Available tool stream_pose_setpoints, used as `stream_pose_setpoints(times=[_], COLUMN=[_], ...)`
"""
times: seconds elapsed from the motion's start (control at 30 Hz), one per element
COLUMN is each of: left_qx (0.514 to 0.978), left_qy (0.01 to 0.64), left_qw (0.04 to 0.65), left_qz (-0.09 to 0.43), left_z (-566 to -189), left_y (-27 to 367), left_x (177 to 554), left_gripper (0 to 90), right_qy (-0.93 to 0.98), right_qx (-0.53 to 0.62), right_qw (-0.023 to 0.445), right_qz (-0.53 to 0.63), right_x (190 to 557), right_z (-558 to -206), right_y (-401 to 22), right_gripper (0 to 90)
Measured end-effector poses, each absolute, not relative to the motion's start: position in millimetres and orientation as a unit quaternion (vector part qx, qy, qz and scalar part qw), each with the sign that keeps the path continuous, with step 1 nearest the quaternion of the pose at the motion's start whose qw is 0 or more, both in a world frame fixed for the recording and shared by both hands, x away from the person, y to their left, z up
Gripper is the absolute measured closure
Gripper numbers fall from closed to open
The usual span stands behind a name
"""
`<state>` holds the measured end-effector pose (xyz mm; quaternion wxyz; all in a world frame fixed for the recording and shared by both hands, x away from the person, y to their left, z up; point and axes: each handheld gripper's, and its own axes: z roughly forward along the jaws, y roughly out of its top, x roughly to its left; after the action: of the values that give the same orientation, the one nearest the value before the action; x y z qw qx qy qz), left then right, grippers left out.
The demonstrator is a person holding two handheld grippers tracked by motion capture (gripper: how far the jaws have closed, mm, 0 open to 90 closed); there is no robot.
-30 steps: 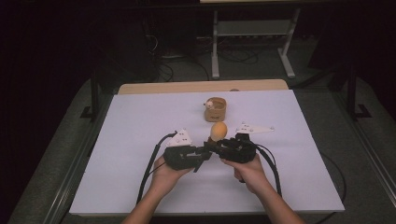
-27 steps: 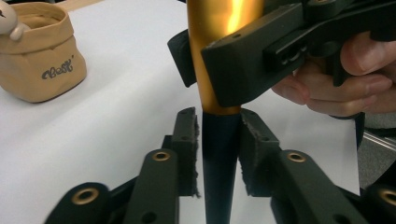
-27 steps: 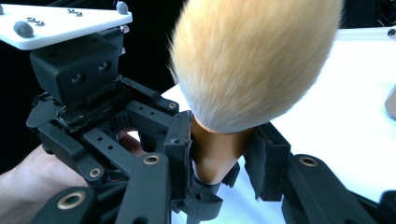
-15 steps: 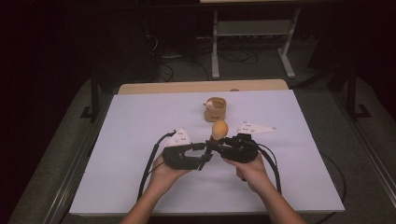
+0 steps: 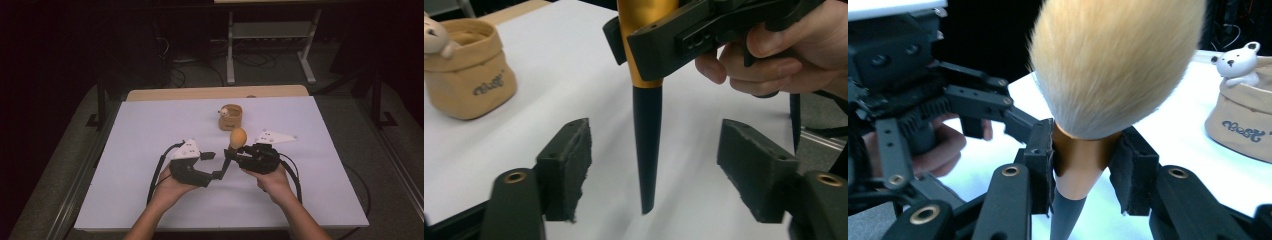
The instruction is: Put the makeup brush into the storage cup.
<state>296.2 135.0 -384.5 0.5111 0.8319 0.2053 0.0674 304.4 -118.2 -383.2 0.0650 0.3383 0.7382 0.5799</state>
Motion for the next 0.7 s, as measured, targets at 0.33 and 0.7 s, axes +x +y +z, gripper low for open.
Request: stream_pose_setpoints(times=[0.33, 0.7], left_qx=[0.817, 0.787], left_qy=[0.202, 0.208], left_qw=[0.533, 0.568], left_qz=[0.088, 0.120], left_z=[-382.2, -384.5], left_y=[158.1, 190.8], left_x=[286.3, 273.9], left_gripper=[16.4, 10.3], right_qy=[0.738, 0.743], right_qx=[0.336, 0.332], right_qw=[0.079, 0.095], right_qz=[0.579, 0.573], right_x=[305.3, 303.9], right_z=[-380.3, -375.3], right_y=[-122.5, -125.9], right_gripper=[63.2, 63.2])
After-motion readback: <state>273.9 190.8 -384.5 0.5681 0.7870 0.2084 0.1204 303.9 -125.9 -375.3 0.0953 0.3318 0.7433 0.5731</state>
